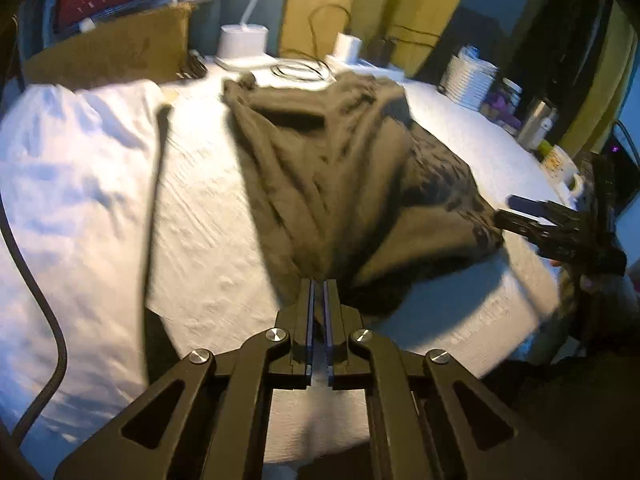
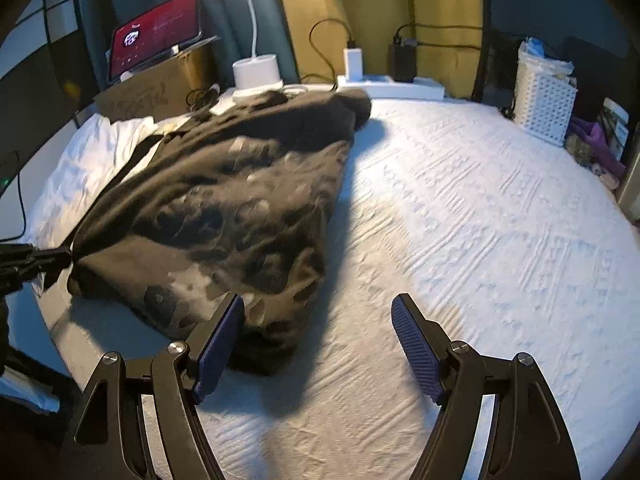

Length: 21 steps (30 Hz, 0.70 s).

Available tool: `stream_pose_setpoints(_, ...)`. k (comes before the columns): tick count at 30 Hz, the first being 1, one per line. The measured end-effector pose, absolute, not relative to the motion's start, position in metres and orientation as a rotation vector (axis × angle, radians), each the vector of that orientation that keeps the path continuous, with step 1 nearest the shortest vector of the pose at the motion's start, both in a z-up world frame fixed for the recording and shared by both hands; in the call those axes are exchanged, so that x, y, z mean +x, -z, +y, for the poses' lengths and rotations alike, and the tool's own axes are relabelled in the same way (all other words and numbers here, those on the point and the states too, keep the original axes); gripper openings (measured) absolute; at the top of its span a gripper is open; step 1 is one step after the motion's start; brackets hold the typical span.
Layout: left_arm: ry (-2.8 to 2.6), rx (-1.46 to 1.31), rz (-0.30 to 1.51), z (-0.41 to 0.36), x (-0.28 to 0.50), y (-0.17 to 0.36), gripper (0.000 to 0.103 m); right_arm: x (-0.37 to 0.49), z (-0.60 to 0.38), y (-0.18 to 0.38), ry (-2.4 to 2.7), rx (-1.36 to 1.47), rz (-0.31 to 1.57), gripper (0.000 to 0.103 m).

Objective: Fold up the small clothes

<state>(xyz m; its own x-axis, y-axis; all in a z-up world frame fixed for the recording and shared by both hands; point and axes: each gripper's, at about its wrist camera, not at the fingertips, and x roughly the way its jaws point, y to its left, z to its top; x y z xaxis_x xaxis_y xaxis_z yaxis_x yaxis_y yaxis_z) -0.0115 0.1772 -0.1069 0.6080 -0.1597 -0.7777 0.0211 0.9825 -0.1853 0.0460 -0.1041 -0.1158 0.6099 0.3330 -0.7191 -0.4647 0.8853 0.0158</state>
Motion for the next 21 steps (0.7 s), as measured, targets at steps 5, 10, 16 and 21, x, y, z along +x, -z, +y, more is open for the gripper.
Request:
stream_pose_setpoints(5, 0.064, -0.124, 0.835, 0.183, 0.006, 0.081, 0.052, 0.055, -0.106, 0.105, -0.466, -0.169, 0.767, 0.078)
stream_pose_setpoints(10, 0.056, -0.052, 0.815, 0.17, 0.046, 0.073, 0.052, 0.071, -0.104, 0.099, -0.477, -0.154, 0.757, 0.078)
stream_pose_setpoints(16, 0.101, -0.02, 0.817, 0.155, 0.103, 0.075, 0.052, 0.097, -0.108, 0.098, -0.473, -0.134, 0.763, 0.078)
stream_pose_setpoints(21, 0.142, 0.008, 0.834, 0.138, 0.149, 0.082, 0.052, 0.122, -0.116, 0.102, -0.457, -0.115, 0.781, 0.078)
